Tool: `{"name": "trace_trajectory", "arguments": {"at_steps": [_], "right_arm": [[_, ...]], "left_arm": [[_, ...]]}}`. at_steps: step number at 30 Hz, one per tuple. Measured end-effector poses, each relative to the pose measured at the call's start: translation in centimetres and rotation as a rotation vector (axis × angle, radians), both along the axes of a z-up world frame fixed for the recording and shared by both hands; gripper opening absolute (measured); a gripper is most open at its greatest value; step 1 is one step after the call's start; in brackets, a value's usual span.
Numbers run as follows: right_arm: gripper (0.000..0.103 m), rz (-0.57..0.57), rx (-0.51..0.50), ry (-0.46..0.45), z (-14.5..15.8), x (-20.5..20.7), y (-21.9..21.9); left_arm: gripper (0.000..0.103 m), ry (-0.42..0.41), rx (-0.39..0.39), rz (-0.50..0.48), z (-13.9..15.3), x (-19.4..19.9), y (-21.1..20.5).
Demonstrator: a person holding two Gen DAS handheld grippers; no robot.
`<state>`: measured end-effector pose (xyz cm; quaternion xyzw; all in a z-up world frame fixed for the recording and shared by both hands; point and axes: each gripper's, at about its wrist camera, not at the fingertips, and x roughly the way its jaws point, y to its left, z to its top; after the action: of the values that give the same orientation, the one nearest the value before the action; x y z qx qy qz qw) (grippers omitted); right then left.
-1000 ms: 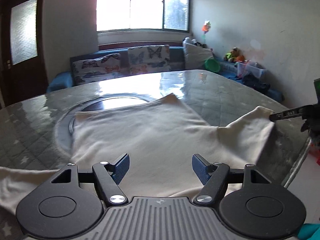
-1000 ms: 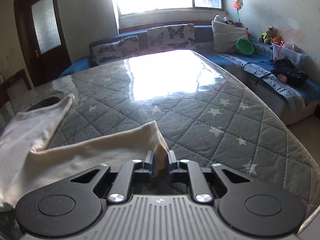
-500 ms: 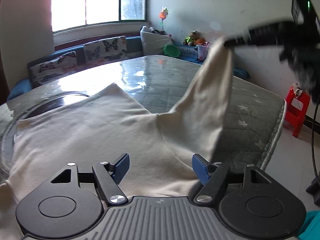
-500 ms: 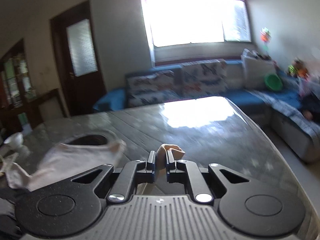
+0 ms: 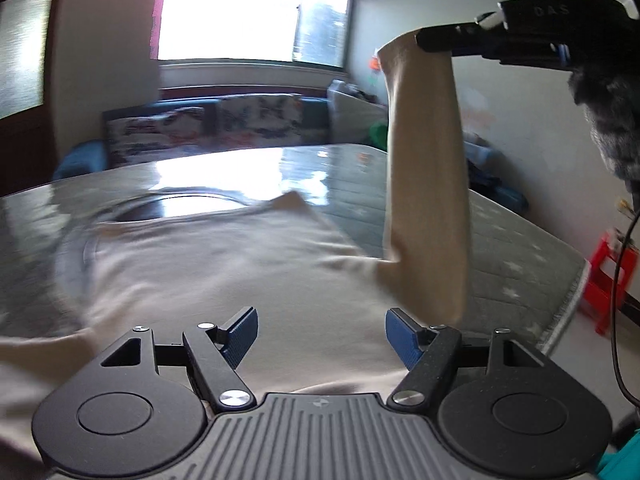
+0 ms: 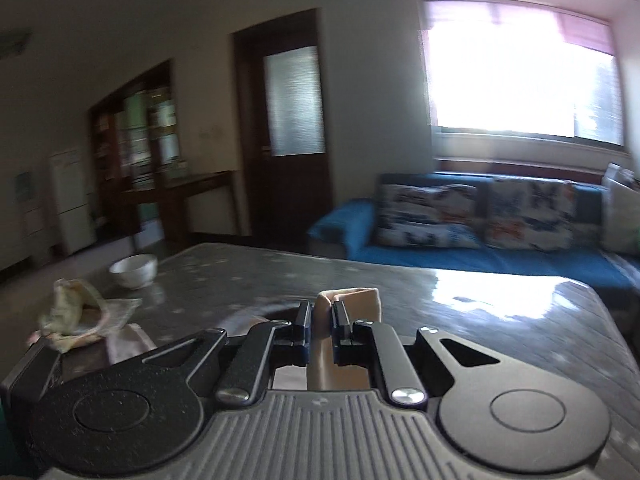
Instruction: Fold clothes
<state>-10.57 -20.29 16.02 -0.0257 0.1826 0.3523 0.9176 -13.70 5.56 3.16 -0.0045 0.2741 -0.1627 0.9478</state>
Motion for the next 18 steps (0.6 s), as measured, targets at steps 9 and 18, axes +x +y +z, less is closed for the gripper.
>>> {"name": "trace_trajectory", "arguments": {"at_steps": [9,18], "right_arm": [[0.009,0.224,-0.062,0.092,-3.4,0.4,9.8],[0.013,0.261,-0.099,0.146,-5.8,-0.2,10.6]], "left_arm": [[0.074,0.063,-0.05,0.204,-1.1,-2.7,5.7],[0.074,0.054,-0.056,0.234,-0.9,-2.7,6.0]]}}
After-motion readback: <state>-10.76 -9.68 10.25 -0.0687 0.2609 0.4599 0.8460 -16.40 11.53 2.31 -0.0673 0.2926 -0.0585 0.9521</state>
